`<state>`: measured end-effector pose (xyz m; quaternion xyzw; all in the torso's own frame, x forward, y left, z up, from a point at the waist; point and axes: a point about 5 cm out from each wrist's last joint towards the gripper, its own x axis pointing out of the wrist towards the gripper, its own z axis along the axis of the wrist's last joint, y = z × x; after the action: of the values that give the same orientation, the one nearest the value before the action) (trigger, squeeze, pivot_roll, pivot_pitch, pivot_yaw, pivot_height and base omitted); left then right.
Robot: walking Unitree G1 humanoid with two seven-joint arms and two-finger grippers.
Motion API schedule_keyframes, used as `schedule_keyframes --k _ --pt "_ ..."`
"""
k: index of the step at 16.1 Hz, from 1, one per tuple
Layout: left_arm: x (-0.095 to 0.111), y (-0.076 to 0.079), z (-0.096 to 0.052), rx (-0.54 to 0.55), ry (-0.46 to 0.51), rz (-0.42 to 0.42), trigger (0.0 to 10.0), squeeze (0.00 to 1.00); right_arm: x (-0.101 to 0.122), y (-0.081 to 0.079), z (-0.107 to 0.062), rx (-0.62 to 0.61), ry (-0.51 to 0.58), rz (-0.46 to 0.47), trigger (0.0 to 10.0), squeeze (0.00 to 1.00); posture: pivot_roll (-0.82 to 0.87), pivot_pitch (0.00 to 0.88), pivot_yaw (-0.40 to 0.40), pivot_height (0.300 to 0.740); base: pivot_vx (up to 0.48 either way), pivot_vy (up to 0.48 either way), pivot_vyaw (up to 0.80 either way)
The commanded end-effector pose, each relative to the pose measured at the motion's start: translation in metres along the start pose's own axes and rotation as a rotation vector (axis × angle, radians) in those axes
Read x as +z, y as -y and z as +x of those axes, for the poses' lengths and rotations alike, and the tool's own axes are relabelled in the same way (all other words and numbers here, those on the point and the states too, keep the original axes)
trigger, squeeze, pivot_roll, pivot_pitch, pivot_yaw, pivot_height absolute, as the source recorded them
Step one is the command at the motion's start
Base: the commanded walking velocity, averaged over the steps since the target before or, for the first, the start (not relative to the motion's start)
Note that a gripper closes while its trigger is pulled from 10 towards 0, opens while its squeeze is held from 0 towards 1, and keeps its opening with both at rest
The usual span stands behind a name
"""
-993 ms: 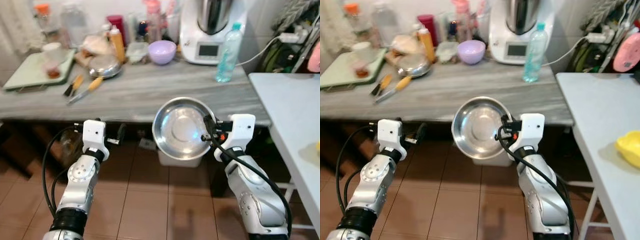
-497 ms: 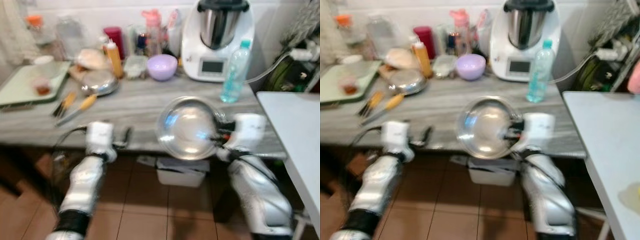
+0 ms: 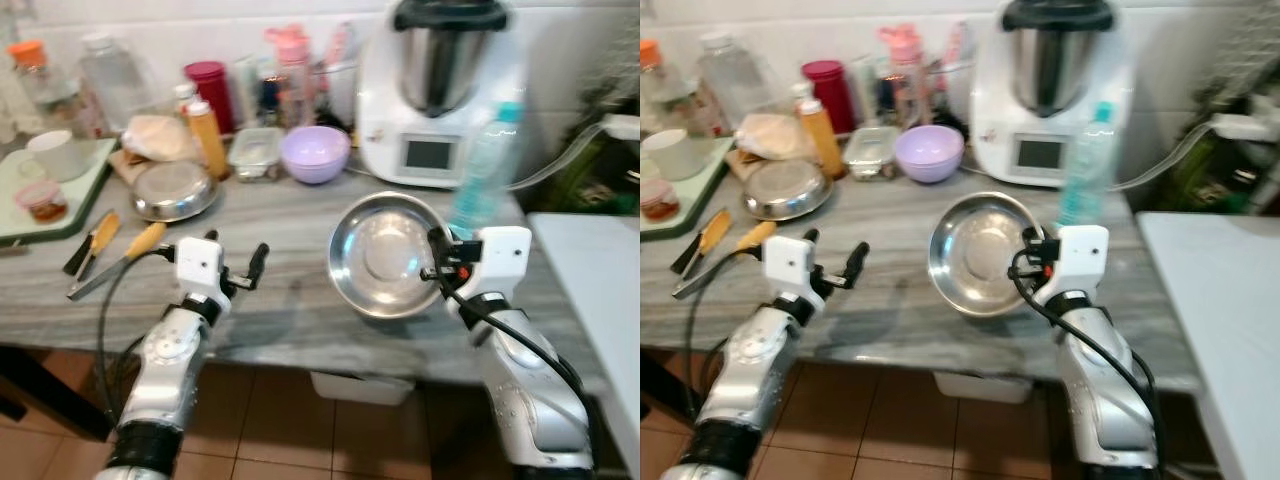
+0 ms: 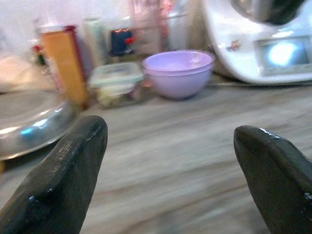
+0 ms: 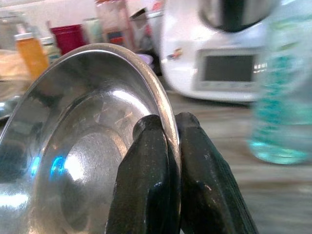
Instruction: Setting the table
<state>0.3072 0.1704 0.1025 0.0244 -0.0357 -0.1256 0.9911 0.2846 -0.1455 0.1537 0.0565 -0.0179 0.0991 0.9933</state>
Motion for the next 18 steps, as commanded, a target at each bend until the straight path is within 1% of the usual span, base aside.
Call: schedule_keyframes --k 1,3,4,5,6,7,9,11,12,13,14,16,17,18 --pt "-0.003 -0.006 -0.008 -0.008 -0.023 0.01 10.0 0.0 0.004 -0.005 0.001 0.025 0.018 0.002 10.0 0.0 -0.09 0.0 0.06 0.74 0.0 0.0 0.0" --pt "-0.003 -0.009 -0.021 -0.049 -0.038 0.027 10.0 0.0 0.007 -0.009 0.001 0.044 0.024 0.019 10.0 0.0 -0.09 0.0 0.069 0.74 0.0 0.0 0.0" --pt "-0.005 -0.008 -0.03 -0.078 -0.054 0.028 10.0 0.0 0.004 -0.011 0.001 0.05 0.011 0.029 10.0 0.0 -0.08 0.0 0.069 0.74 0.0 0.0 0.0" --pt "-0.006 -0.007 -0.035 -0.106 -0.065 0.026 10.0 0.0 0.002 -0.011 0.002 0.051 0.001 0.035 10.0 0.0 -0.08 0.0 0.07 0.74 0.0 0.0 0.0" --pt "-0.008 -0.004 -0.042 -0.139 -0.078 0.021 10.0 0.0 0.0 -0.013 0.003 0.053 -0.011 0.052 10.0 0.0 -0.08 0.0 0.07 0.74 0.0 0.0 0.0" --pt "-0.011 0.002 -0.05 -0.206 -0.094 -0.003 10.0 0.0 -0.006 -0.013 0.006 0.037 -0.037 0.109 10.0 0.0 -0.08 0.0 0.07 0.74 0.0 0.0 0.0" --pt "-0.015 0.011 -0.059 -0.26 -0.125 -0.027 10.0 0.0 -0.01 -0.018 0.013 0.046 -0.057 0.144 10.0 0.0 -0.06 0.0 0.078 0.74 0.0 0.0 0.0" --pt "-0.016 0.016 -0.061 -0.278 -0.137 -0.026 10.0 0.0 -0.013 -0.023 0.024 0.059 -0.083 0.165 10.0 0.0 -0.06 0.0 0.079 0.74 0.0 0.0 0.0" --pt "-0.015 0.017 -0.061 -0.292 -0.137 -0.022 10.0 0.0 -0.016 -0.025 0.029 0.055 -0.114 0.16 10.0 0.0 -0.06 0.0 0.078 0.74 0.0 0.0 0.0" --pt "-0.015 0.017 -0.06 -0.295 -0.137 -0.019 10.0 0.0 -0.017 -0.025 0.03 0.055 -0.121 0.161 10.0 0.0 -0.06 0.0 0.075 0.74 0.0 0.0 0.0" --pt "-0.014 0.018 -0.06 -0.3 -0.138 -0.019 10.0 0.0 -0.019 -0.028 0.034 0.055 -0.14 0.191 10.0 0.0 -0.05 0.0 0.073 0.74 0.0 0.0 0.0" --pt "-0.01 0.019 -0.057 -0.297 -0.13 -0.015 10.0 0.0 -0.033 -0.039 0.043 0.069 -0.264 0.216 10.0 0.0 -0.05 0.0 0.072 0.74 0.0 0.0 0.0" --pt "-0.01 0.019 -0.057 -0.295 -0.126 -0.011 10.0 0.0 -0.033 -0.042 0.044 0.07 -0.269 0.254 10.0 0.0 -0.05 0.0 0.071 0.74 0.0 0.0 0.0" --pt "-0.009 0.015 -0.056 -0.284 -0.124 -0.003 10.0 0.0 -0.035 -0.043 0.045 0.066 -0.288 0.269 10.0 0.0 -0.05 0.0 0.07 0.74 0.0 0.0 0.0"
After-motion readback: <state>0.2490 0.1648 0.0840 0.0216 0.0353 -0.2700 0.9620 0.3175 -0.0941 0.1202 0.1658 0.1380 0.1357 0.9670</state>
